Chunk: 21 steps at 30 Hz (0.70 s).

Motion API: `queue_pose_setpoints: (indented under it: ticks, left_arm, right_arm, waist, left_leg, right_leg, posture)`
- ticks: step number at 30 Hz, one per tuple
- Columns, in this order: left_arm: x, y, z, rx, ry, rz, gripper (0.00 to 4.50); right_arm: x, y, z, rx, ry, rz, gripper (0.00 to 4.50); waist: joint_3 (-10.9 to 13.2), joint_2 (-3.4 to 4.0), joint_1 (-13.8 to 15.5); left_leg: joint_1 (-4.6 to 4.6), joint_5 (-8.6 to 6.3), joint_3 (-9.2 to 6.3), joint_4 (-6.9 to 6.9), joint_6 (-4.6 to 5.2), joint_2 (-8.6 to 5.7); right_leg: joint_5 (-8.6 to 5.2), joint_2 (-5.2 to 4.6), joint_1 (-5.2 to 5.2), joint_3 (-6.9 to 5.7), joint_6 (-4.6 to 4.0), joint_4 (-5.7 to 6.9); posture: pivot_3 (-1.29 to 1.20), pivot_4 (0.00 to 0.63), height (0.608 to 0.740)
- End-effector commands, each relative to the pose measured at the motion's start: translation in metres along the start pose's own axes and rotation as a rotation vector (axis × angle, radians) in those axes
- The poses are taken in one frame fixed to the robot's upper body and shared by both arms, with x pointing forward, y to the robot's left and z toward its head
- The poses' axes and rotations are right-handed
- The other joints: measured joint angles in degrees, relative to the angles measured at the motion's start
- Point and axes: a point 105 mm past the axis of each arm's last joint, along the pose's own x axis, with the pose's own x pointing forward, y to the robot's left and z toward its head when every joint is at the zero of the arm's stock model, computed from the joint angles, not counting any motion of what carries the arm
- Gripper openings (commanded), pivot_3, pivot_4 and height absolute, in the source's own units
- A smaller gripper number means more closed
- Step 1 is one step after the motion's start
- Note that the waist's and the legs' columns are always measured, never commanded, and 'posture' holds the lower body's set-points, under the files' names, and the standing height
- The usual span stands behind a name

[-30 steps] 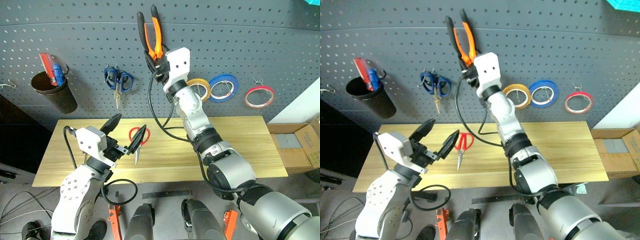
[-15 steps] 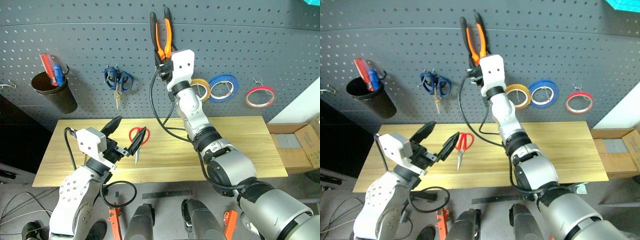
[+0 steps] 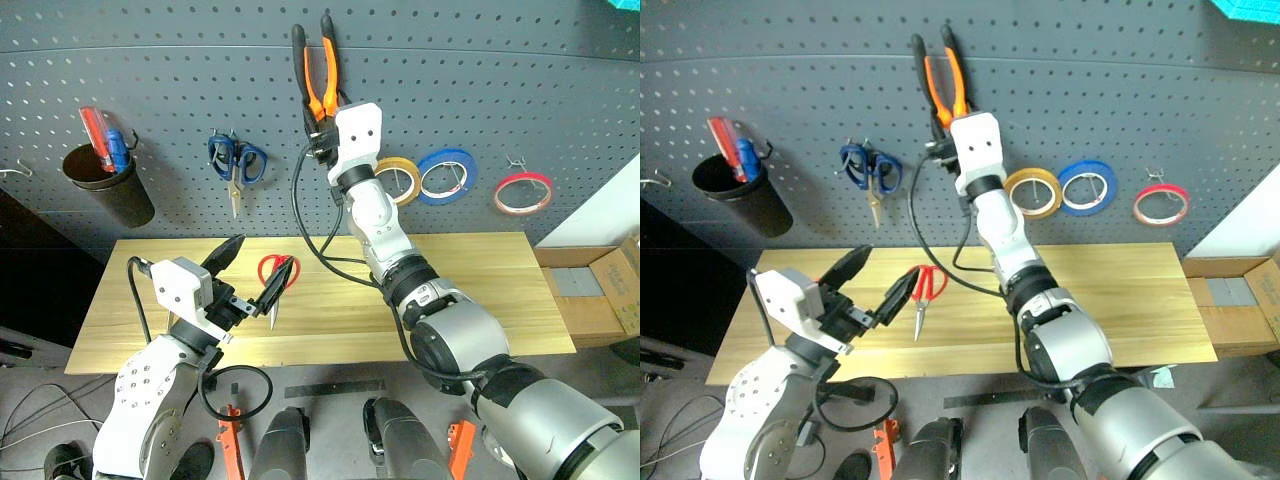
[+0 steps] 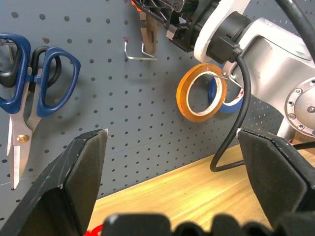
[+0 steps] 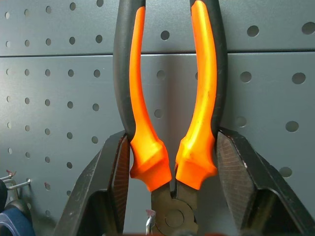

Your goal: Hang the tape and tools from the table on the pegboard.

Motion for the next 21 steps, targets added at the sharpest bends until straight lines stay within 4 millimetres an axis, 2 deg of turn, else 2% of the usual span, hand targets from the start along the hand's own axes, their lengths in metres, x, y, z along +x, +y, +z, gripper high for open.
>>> queue_pose_setpoints:
  ticks: [1, 12, 21]
  left_arm:
    - [-0.001, -0.004, 0.016, 0.028, -0.045, -0.014, 4.50]
    - [-0.003, -0.005, 0.015, 0.024, -0.038, -0.010, 4.50]
    - [-0.005, -0.006, 0.015, 0.022, -0.033, -0.006, 4.50]
  right_arm:
    - [0.009, 0.009, 0.027, 0.004, -0.111, 0.008, 2.01]
    - [0.010, 0.023, 0.040, 0.008, -0.168, 0.038, 2.01]
    - [0.008, 0.033, 0.028, 0.021, -0.110, 0.063, 2.01]
  waist:
    - [0.0, 0.01, 0.0]
    - [0.0, 0.05, 0.0]
    - [0.1, 0.07, 0.0]
  left_leg:
    - [0.00, 0.00, -0.01, 0.00, 0.00, 0.00]
    - [0.01, 0.00, 0.00, -0.03, 0.00, 0.00]
    - [0.01, 0.00, -0.01, -0.05, 0.01, 0.00]
  right_leg:
    - [0.00, 0.00, 0.00, 0.00, 0.00, 0.00]
    - [0.00, 0.00, 0.00, 0.02, 0.00, -0.03]
    - [-0.01, 0.01, 0.00, 0.02, -0.01, -0.05]
  posture:
    - [0.06, 0.249, 0.740]
    - [0.06, 0.252, 0.740]
    - [0.06, 0.259, 0.740]
